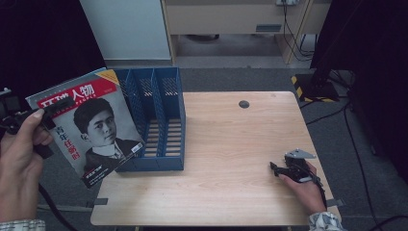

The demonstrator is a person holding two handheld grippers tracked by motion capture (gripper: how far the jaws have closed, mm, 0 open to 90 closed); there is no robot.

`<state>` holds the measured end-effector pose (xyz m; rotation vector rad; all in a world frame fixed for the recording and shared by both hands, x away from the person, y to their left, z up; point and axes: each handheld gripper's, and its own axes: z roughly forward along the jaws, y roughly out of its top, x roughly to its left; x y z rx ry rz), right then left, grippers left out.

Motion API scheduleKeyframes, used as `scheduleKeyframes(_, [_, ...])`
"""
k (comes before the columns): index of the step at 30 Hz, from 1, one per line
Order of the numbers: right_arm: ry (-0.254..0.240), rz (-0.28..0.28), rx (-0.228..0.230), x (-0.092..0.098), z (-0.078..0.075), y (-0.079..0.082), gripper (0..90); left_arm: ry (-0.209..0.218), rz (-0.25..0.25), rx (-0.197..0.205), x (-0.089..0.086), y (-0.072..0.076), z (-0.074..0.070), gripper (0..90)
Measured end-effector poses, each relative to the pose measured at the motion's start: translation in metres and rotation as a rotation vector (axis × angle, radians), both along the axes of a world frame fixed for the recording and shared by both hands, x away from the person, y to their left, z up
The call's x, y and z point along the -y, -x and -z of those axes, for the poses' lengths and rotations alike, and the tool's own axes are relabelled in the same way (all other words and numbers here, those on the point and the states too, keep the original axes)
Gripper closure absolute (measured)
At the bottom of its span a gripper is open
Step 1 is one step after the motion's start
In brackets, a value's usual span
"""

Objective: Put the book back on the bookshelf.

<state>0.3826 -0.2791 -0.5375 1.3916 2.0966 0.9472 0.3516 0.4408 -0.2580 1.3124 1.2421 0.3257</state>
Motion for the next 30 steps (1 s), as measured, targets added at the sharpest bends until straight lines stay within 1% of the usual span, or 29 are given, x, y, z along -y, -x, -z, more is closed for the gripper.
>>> scheduleKeyframes(2, [0.000,0.000,0.000,0.000,0.000,0.000,30.0,-0.003,-0.005,0.000,-0.001,0.000,-0.001,85.8])
scheduleKeyframes(4, [0.001,0.000,0.001,0.000,0.000,0.000,30.0,-0.029,-0.022,-0.007,-0.004,0.001,-0.003,85.9])
scheduleKeyframes(5, [0.001,0.000,0.001,0.000,0.000,0.000,30.0,-0.034,-0.024,-0.007,-0.005,0.001,-0.003,85.9])
scheduleKeyframes(9, [0.000,0.001,0.000,0.000,0.000,0.000,30.0,-0.044,-0.034,-0.003,-0.008,0.000,-0.006,85.9])
scheduleKeyframes(13, [0.000,0.001,0.000,0.000,0.000,0.000,30.0,-0.036,-0.050,-0.003,-0.013,-0.005,-0.006,85.9])
scheduleKeyframes(17, [0.000,0.001,0.000,0.000,0.000,0.000,30.0,-0.039,-0.062,-0.008,-0.016,-0.010,-0.005,85.9])
scheduleKeyframes(22, [0.000,0.001,0.000,0.000,0.000,0.000,30.0,-0.031,-0.061,-0.010,-0.017,-0.013,-0.002,85.8])
scheduleKeyframes(23, [0.000,0.001,0.000,0.000,0.000,0.001,30.0,-0.025,-0.060,-0.013,-0.016,-0.014,0.000,85.8])
scheduleKeyframes(26, [0.001,0.000,0.000,0.000,0.000,0.001,30.0,-0.026,-0.057,-0.017,-0.016,-0.015,0.002,85.8])
scheduleKeyframes(30, [0.001,0.001,0.000,0.000,0.000,0.001,30.0,-0.018,-0.055,-0.022,-0.014,-0.018,0.003,85.8])
